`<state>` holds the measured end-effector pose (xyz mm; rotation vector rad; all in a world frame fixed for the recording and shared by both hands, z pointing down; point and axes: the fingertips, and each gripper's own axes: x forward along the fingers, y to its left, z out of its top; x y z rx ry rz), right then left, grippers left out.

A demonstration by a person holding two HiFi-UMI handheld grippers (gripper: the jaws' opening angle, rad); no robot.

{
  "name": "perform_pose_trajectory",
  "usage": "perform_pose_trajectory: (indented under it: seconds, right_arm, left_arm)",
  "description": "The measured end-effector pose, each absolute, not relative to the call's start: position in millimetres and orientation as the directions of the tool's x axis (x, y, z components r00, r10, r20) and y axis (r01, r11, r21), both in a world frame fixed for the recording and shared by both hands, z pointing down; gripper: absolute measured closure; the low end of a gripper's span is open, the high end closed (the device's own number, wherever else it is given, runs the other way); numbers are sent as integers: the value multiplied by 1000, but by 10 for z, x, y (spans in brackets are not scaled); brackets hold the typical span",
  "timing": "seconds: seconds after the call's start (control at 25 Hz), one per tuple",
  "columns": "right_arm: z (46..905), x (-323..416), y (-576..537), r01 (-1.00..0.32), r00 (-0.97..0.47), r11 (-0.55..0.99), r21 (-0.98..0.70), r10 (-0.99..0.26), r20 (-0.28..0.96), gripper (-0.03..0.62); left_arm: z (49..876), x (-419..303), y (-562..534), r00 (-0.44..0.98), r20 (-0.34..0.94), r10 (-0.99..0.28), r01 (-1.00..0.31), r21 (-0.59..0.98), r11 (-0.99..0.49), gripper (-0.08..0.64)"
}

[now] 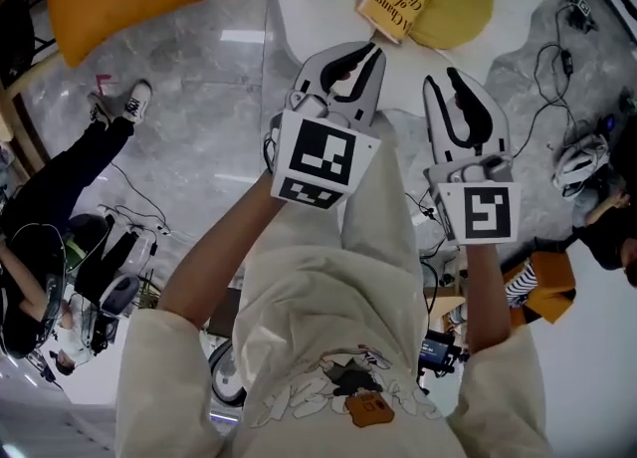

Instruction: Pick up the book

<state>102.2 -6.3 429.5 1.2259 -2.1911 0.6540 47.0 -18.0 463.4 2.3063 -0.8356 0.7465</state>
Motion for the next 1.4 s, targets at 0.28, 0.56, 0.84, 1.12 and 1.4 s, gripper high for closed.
perform_pose_trajectory:
  seconds: [0.28,0.56,0.84,1.12,1.4]
  right_arm:
    - [4857,1051,-247,-870,-436,466,-159,-580,688,469]
    - [5387,1066,-254,-859,-457,474,-191,-543,704,462]
    - [5741,1088,-230,-848,-475,486,-212,-520,710,437]
    - [6081,1180,-135,-849,-474,475,-232,-489,732,419]
    - [6396,1242,-139,-848,-477,467,-251,-466,745,419]
  left_arm:
    - [5230,457,-421,639,685,-351,-698,324,-638,528]
    - [5781,524,-460,630,710,-316,-714,368,-595,457]
    - [6221,608,-507,622,731,-282,-723,397,-566,417]
    - [6586,674,-508,612,747,-259,-721,392,-572,405]
    - [6942,771,-507,600,772,-209,-714,400,-574,400]
